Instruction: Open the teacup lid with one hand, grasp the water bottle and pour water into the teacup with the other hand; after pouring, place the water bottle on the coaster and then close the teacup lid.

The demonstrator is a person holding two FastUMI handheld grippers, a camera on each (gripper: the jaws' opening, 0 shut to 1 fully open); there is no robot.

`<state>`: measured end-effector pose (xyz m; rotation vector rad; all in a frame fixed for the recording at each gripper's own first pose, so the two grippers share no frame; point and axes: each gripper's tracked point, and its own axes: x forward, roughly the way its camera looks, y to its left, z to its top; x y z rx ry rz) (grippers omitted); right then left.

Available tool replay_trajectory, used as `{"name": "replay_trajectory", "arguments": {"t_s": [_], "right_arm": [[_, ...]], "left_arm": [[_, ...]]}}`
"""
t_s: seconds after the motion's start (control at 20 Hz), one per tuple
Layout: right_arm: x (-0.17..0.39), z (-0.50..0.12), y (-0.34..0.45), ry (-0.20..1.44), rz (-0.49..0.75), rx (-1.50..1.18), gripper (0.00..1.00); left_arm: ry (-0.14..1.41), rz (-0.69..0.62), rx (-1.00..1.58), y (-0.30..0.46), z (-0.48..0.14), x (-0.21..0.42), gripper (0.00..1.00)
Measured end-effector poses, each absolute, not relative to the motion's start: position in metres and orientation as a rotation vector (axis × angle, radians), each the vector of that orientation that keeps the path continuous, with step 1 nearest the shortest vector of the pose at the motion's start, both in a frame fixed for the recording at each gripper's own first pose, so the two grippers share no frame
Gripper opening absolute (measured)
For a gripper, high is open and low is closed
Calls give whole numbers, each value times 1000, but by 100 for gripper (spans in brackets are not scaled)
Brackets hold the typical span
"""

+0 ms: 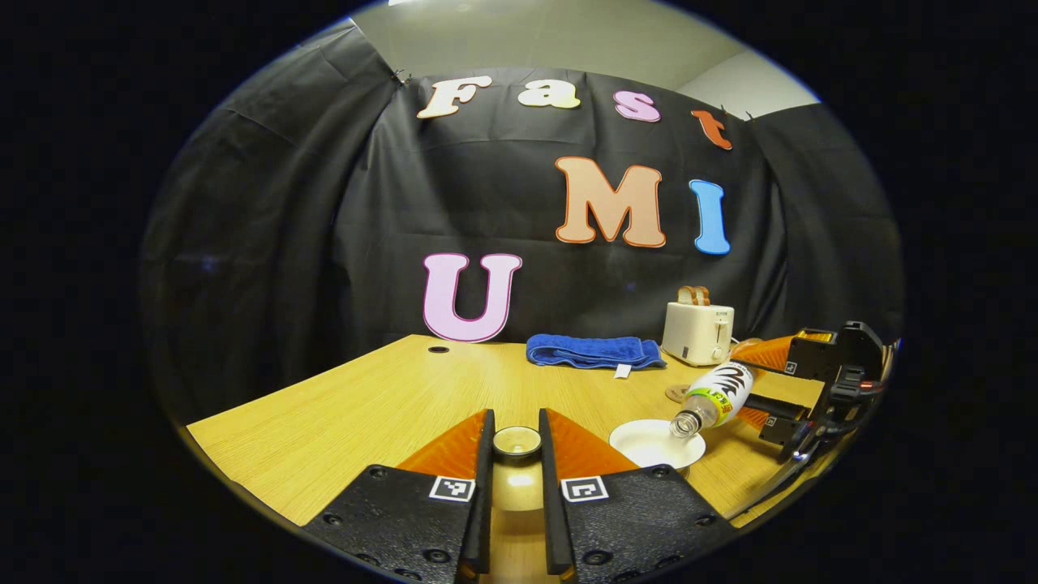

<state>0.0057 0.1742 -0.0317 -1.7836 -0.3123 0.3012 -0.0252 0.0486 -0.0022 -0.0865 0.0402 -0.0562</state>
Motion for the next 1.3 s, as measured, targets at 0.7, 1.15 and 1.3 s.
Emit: {"name": "replay_trajectory", "arguments": {"t_s": [0.7, 1.15, 1.3], "right_arm": [[4, 2, 197, -438, 294, -1964, 67], [-4, 8, 203, -481, 297, -2051, 67], [-5, 0, 196, -422, 316, -1975, 67]], "left_arm": [[40, -60, -92, 49, -1, -26, 24], [50, -71, -104, 45, -2, -27, 24], [49, -70, -100, 44, -1, -26, 24]]}}
